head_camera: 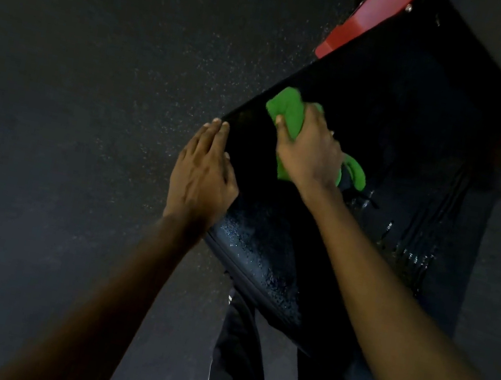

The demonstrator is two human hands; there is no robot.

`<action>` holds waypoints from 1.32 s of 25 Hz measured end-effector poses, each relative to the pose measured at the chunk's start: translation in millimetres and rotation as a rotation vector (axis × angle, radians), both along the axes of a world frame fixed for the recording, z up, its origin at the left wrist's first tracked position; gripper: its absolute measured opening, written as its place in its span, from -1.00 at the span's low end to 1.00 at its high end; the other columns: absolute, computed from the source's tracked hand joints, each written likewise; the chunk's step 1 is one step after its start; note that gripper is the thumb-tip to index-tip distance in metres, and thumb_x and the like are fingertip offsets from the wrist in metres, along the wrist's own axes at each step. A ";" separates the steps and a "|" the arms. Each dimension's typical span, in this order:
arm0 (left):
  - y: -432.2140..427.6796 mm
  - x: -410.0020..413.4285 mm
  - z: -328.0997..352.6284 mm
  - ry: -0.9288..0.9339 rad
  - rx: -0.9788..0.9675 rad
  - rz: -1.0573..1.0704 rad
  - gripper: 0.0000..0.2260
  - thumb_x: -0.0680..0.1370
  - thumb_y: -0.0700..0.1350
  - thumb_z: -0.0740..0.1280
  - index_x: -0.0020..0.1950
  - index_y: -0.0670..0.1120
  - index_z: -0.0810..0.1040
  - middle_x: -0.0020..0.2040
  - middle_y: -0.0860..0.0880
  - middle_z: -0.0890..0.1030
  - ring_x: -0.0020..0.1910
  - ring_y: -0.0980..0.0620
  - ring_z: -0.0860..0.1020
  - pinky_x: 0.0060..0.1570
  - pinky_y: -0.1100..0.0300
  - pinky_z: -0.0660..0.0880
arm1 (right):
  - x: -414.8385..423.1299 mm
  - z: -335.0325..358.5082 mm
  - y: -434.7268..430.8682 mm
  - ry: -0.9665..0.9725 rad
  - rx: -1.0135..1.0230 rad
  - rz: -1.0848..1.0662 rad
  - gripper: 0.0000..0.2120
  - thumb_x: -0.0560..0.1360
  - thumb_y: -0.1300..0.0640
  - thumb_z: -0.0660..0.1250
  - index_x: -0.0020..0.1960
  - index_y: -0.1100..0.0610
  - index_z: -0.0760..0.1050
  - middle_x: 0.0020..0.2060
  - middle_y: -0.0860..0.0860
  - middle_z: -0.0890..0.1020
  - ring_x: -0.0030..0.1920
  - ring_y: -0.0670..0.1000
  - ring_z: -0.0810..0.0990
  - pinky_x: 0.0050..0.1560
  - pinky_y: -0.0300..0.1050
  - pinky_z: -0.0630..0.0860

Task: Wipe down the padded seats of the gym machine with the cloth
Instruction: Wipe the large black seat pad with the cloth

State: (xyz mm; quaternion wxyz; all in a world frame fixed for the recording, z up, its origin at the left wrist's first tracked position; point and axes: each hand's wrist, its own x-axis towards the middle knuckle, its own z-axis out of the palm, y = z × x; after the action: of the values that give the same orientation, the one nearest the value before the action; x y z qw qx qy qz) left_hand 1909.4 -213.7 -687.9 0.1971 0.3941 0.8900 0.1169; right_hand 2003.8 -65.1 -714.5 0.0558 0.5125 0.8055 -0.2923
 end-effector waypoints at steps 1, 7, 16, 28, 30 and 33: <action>3.0 -2.5 1.6 -0.031 0.020 0.021 -0.53 0.64 -0.13 0.10 0.54 -0.24 0.34 0.53 -0.21 0.38 0.52 -0.16 0.33 0.53 0.02 0.24 | 12.7 15.8 -26.9 -0.001 0.032 0.050 -0.47 0.60 -0.22 0.21 0.45 0.06 0.38 0.36 0.03 0.55 0.21 0.21 0.62 0.07 0.08 0.57; 9.2 0.4 10.9 -0.092 -0.028 0.063 -0.51 0.70 -0.02 0.16 0.61 -0.15 0.24 0.62 -0.14 0.24 0.61 -0.08 0.16 0.58 0.04 0.11 | 88.2 72.7 -142.3 0.114 -0.035 0.286 -0.36 0.58 -0.17 0.29 0.58 0.03 0.24 0.57 -0.09 0.32 0.57 0.04 0.28 0.25 0.06 0.54; 17.4 19.9 10.4 0.084 -0.224 -0.031 -0.45 0.72 0.05 0.01 0.66 -0.17 0.04 0.66 -0.16 0.07 0.65 -0.08 0.03 0.61 0.03 -0.02 | 137.6 34.1 -81.0 -0.040 0.052 -0.062 -0.40 0.61 -0.16 0.26 0.57 0.05 0.26 0.52 -0.03 0.41 0.40 0.10 0.51 0.29 0.09 0.51; 22.0 19.2 9.9 0.116 -0.268 -0.044 -0.45 0.69 0.00 0.02 0.65 -0.19 0.08 0.64 -0.20 0.13 0.63 -0.14 0.11 0.60 -0.04 0.08 | 55.2 39.9 -67.4 0.153 0.024 0.166 -0.45 0.62 -0.22 0.17 0.50 0.06 0.39 0.45 -0.02 0.50 0.37 0.06 0.55 0.20 -0.03 0.56; 22.6 19.6 10.4 0.111 -0.270 -0.034 -0.45 0.68 -0.02 0.02 0.65 -0.18 0.08 0.64 -0.19 0.13 0.63 -0.13 0.10 0.60 -0.04 0.07 | 47.3 24.6 -48.8 0.199 0.031 0.155 -0.48 0.62 -0.16 0.22 0.49 0.07 0.41 0.43 -0.01 0.52 0.33 0.07 0.59 0.21 -0.01 0.57; 24.3 19.3 10.2 0.086 -0.278 -0.036 -0.45 0.70 0.00 0.00 0.66 -0.17 0.04 0.66 -0.17 0.08 0.64 -0.11 0.06 0.61 -0.02 0.03 | 5.2 -11.2 8.0 0.084 0.045 0.074 -0.48 0.63 -0.18 0.20 0.50 0.07 0.39 0.40 0.03 0.55 0.25 0.18 0.62 0.16 0.05 0.56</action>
State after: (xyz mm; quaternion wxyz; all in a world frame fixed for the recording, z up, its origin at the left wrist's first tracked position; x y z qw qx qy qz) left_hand 1928.7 -189.4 -677.8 0.2133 0.3836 0.8981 -0.0279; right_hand 2009.1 -57.1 -725.8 0.0210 0.4709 0.8318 -0.2932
